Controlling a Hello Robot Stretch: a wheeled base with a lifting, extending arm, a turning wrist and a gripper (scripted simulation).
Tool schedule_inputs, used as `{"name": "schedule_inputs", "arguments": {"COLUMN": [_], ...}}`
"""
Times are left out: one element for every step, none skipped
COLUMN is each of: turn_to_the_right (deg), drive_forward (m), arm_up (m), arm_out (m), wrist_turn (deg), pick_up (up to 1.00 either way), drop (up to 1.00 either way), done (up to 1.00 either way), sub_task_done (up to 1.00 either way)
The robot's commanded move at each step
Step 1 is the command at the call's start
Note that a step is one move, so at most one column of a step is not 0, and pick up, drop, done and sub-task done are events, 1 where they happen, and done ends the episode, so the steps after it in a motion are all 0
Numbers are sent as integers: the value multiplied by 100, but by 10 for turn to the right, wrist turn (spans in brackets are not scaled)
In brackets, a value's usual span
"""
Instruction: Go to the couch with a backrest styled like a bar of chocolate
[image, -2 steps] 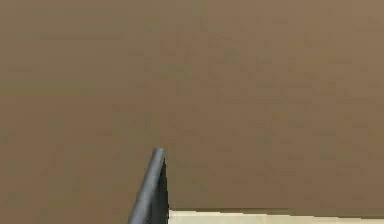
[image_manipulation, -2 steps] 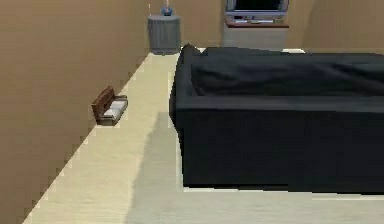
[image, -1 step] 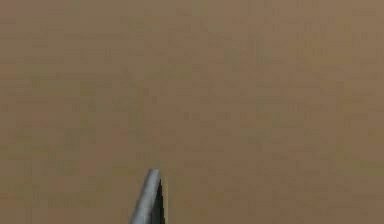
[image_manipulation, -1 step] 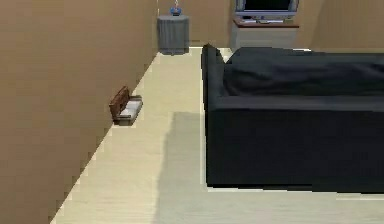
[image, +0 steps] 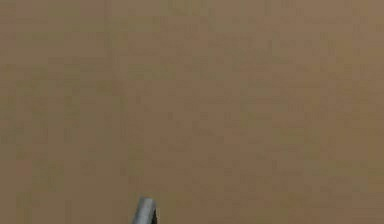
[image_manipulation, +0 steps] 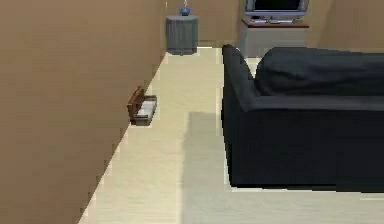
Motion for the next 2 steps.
{"name": "schedule_inputs", "arguments": {"turn_to_the_right": [450,450], "drive_forward": [0,0], "arm_up": [0,0], "arm_out": [0,0], "wrist_turn": [0,0], "pick_up": [0,0], "drop": [0,0], "done": [0,0], "sub_task_done": [0,0]}}
